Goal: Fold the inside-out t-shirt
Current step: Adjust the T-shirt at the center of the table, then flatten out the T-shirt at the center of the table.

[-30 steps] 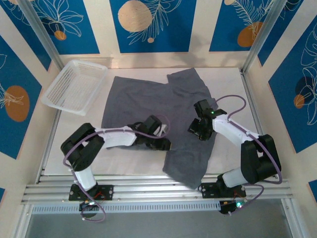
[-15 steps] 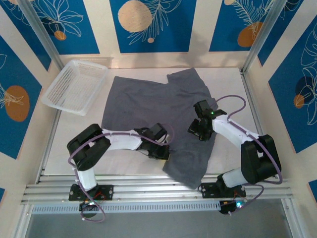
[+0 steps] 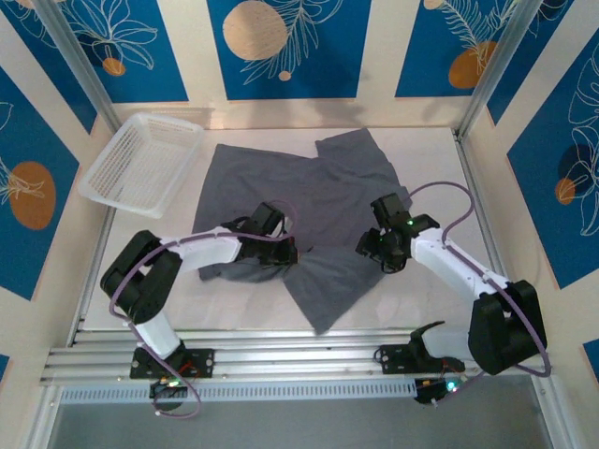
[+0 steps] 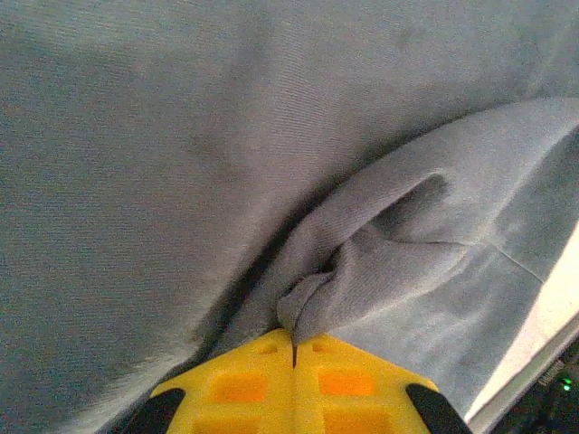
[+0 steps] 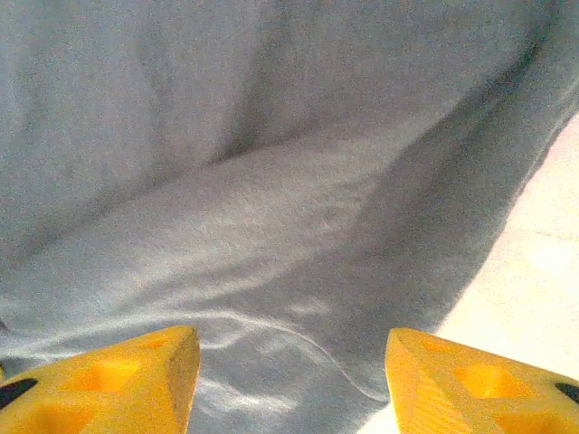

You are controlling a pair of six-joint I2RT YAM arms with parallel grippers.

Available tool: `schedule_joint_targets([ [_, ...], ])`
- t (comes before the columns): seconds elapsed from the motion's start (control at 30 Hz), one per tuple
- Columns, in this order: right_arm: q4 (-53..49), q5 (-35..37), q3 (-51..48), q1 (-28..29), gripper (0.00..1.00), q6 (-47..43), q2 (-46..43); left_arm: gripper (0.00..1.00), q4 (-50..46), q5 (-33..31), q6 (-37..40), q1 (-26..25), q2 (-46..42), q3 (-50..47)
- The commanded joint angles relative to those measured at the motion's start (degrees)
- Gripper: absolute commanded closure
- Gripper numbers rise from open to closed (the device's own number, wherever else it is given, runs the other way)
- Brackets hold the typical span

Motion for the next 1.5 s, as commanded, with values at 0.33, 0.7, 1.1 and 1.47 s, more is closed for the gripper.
schedule_joint_targets([
  [0.33,-1.9,-2.7,-7.6,32.1,0.41,4.4,-3.4,0.62,1.5,-5.3,5.3,3.6,-3.5,-0.6],
  [0.7,-4.3,14.3,3.0,57.3,0.34,4.3,14.2,0.56,0.6,-17.8,10.2,4.3,-22.0,-8.2],
  [1.1,-13.8,26.7,12.3,61.9,0.35,4.0,30.7,0.50,-0.8,-17.9,9.4,6.0,-31.3,-14.4],
  [1.47,-10.4,22.3,8.2,62.0,0.41,2.0,28.6,0.49,-0.4,-17.9,8.1,6.1,-31.2,-15.1],
])
